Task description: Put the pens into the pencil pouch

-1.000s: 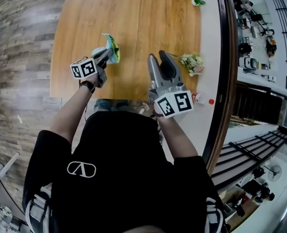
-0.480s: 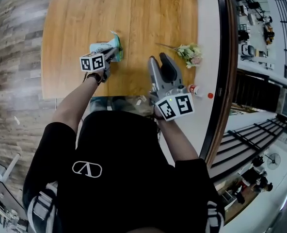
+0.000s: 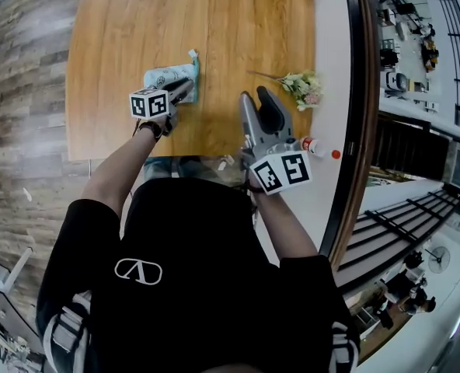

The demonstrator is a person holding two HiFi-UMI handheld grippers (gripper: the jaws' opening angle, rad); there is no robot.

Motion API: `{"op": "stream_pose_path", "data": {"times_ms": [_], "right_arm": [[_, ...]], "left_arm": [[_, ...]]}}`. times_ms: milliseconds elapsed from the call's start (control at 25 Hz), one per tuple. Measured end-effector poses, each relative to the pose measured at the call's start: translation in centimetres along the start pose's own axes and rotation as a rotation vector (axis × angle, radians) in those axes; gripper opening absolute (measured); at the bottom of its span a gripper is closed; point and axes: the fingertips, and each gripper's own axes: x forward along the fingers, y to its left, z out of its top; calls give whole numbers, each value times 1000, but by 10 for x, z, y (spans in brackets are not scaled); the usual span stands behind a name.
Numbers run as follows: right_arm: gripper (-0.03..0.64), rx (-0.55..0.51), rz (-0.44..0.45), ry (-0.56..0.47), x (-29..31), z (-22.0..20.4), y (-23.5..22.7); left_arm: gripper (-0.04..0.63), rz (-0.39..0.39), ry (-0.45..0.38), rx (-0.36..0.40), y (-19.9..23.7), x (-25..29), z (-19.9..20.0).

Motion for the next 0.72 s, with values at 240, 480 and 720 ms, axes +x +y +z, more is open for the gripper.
{"op": "stream_pose_path", "data": {"times_ms": [240, 480, 720], "right_arm": [[150, -21, 35, -36, 5, 17, 13], [147, -51, 82, -84, 9, 35, 32], [135, -91, 128, -116, 7, 48, 48]], "left_arm": [[61, -115, -122, 226, -83, -46, 69], [61, -112, -317, 518, -167, -130, 146], [61, -27, -467, 718, -235, -206, 187]]}}
